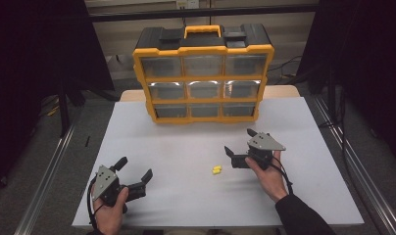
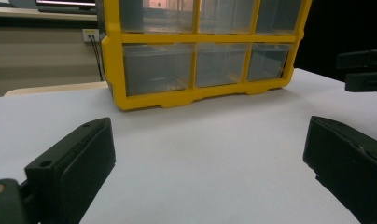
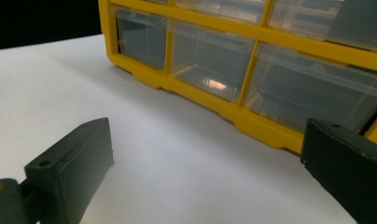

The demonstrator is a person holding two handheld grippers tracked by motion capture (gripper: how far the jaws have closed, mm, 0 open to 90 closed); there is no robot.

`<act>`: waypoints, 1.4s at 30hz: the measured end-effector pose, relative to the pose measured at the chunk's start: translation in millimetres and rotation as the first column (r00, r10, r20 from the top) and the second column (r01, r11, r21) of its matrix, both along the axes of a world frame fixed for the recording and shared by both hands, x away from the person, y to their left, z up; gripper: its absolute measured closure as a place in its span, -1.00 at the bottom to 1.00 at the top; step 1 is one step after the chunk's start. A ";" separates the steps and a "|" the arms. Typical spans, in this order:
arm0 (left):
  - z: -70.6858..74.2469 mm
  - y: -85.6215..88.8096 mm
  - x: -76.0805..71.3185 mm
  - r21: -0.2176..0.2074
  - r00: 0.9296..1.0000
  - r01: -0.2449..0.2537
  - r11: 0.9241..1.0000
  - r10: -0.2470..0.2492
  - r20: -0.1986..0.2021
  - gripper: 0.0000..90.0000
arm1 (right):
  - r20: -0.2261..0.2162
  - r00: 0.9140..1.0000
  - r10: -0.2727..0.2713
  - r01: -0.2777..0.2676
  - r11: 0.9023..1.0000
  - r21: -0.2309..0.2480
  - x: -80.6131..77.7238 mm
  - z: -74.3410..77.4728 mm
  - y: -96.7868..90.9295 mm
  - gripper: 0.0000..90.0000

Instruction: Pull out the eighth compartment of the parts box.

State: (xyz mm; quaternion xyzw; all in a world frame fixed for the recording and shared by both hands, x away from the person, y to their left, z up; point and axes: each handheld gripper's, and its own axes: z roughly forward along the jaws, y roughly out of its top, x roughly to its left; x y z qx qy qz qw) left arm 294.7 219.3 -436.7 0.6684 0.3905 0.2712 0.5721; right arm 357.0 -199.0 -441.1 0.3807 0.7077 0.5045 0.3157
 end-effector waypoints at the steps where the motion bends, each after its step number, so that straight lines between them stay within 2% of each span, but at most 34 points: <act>1: 0.0 0.1 0.2 0.003 1.000 0.000 1.000 0.000 0.002 -0.95 | -0.006 1.000 -0.003 0.003 1.000 0.005 1.7 -0.5 1.1 -0.96; 3: -0.1 0.1 0.2 0.001 1.000 -0.001 1.000 0.001 0.001 -0.95 | -0.010 1.000 0.000 0.000 1.000 -0.006 4.3 -0.8 2.1 -0.96; 6: -0.1 0.5 0.3 0.004 1.000 -0.002 1.000 0.002 0.001 -0.95 | 0.006 1.000 -0.014 0.014 1.000 -0.020 9.9 1.9 5.0 -0.96; 11: 0.0 0.9 0.5 0.004 1.000 -0.002 1.000 0.002 0.000 -0.95 | 0.016 1.000 0.006 -0.005 0.999 -0.054 20.9 5.4 12.4 -0.96; 15: 0.0 1.3 0.5 0.009 1.000 -0.003 1.000 0.003 0.003 -0.95 | 0.022 0.999 0.027 -0.026 0.998 -0.063 29.1 4.8 17.6 -0.97; 18: -0.1 1.8 0.9 0.007 1.000 -0.004 1.000 0.004 0.002 -0.95 | 0.034 0.999 0.024 -0.022 0.998 -0.061 31.7 4.9 18.9 -0.98; 19: -0.2 1.9 1.0 0.008 1.000 -0.004 1.000 0.004 0.002 -0.95 | 0.037 0.999 0.028 -0.024 0.996 -0.091 35.4 5.0 22.0 -0.98; 20: -0.2 1.9 1.0 0.007 1.000 -0.003 1.000 0.003 0.002 -0.95 | 0.048 0.999 0.024 -0.019 0.995 -0.098 37.0 4.8 23.2 -0.98; 26: -0.1 1.9 0.9 0.008 1.000 -0.003 1.000 0.003 0.003 -0.95 | 0.061 0.997 0.037 -0.031 0.995 -0.097 46.9 5.2 28.6 -0.98; 28: 0.0 1.6 0.6 0.014 1.000 -0.006 1.000 0.005 0.005 -0.95 | 0.078 0.996 0.041 -0.031 0.993 -0.116 52.3 8.2 33.0 -0.98; 31: 0.1 1.8 0.6 0.016 1.000 -0.006 1.000 0.006 0.002 -0.95 | 0.068 0.996 0.059 -0.049 0.989 -0.139 57.8 9.8 38.8 -0.98; 32: 0.0 2.0 0.5 0.013 1.000 -0.008 1.000 0.008 0.001 -0.95 | 0.080 0.995 0.063 -0.050 0.987 -0.152 59.4 9.7 41.1 -0.96; 34: 0.0 1.9 0.4 0.010 1.000 -0.007 1.000 0.007 0.000 -0.95 | 0.111 0.991 0.069 -0.044 0.977 -0.210 62.0 9.1 46.3 -0.96; 35: 0.0 1.9 0.4 0.010 1.000 -0.007 1.000 0.007 0.000 -0.95 | 0.111 0.991 0.069 -0.044 0.977 -0.210 62.0 9.1 46.3 -0.96; 36: 0.0 1.8 0.3 0.009 1.000 -0.005 1.000 0.005 0.000 -0.95 | 0.123 0.990 0.072 -0.042 0.973 -0.229 63.1 8.8 48.2 -0.94; 37: 0.0 1.8 0.3 0.008 1.000 -0.005 1.000 0.005 -0.001 -0.95 | 0.139 0.987 0.074 -0.034 0.963 -0.266 64.5 8.3 50.9 -0.92; 38: -0.1 1.7 0.2 0.009 1.000 -0.001 1.000 0.001 -0.007 -0.95 | 0.169 0.983 0.073 -0.013 0.943 -0.332 67.1 7.3 55.0 -0.88; 39: -0.1 1.7 0.2 0.009 1.000 -0.001 1.000 0.001 -0.007 -0.95 | 0.169 0.983 0.073 -0.013 0.943 -0.332 67.1 7.3 55.0 -0.88; 40: -0.4 1.2 0.4 0.003 1.000 0.000 1.000 0.000 -0.009 -0.95 | 0.176 0.982 0.075 -0.007 0.933 -0.360 70.2 6.9 57.6 -0.88; 41: -0.4 1.2 0.4 0.003 1.000 0.000 1.000 0.000 -0.009 -0.95 | 0.182 0.980 0.078 -0.005 0.929 -0.370 71.6 7.1 58.5 -0.87; 42: -0.4 1.4 0.5 0.002 1.000 0.000 1.000 0.000 -0.010 -0.95 | 0.199 0.977 0.081 0.003 0.921 -0.390 72.9 7.3 59.2 -0.85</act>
